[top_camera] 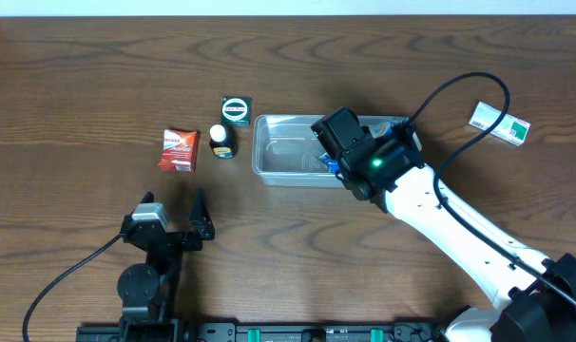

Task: Pack container
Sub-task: 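Lower the blue box flat into the container with right gripper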

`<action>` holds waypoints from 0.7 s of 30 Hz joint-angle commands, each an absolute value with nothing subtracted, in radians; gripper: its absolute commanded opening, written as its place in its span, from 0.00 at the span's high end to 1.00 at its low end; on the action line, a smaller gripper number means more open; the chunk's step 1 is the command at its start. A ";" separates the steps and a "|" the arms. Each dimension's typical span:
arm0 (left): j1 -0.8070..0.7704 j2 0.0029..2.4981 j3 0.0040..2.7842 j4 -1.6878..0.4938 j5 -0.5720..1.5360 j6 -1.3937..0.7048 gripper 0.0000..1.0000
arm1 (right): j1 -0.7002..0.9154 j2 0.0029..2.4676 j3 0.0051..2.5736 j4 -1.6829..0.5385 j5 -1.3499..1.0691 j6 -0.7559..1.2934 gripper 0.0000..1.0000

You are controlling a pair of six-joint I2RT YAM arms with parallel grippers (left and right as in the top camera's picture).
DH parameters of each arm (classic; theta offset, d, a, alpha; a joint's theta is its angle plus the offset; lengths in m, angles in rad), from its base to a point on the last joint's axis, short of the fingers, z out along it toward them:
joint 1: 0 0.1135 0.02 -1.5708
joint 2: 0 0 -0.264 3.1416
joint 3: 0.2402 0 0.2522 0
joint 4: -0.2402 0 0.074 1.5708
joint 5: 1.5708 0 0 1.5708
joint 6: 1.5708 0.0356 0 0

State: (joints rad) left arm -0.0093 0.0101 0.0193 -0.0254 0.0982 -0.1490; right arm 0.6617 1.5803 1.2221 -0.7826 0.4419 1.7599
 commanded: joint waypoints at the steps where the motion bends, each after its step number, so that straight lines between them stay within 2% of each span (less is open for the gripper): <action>1: -0.005 0.004 0.004 -0.062 0.117 -0.131 0.02 | 0.653 1.579 1.234 -0.791 0.417 1.812 0.99; 21: -0.005 0.004 0.004 -0.062 0.117 -0.131 0.02 | 0.620 1.672 1.234 -0.789 0.421 1.918 0.99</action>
State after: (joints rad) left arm -0.0093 0.0101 0.0193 -0.0254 0.0982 -0.1490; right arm 0.6312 1.6501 1.2221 -0.7906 0.3954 1.8786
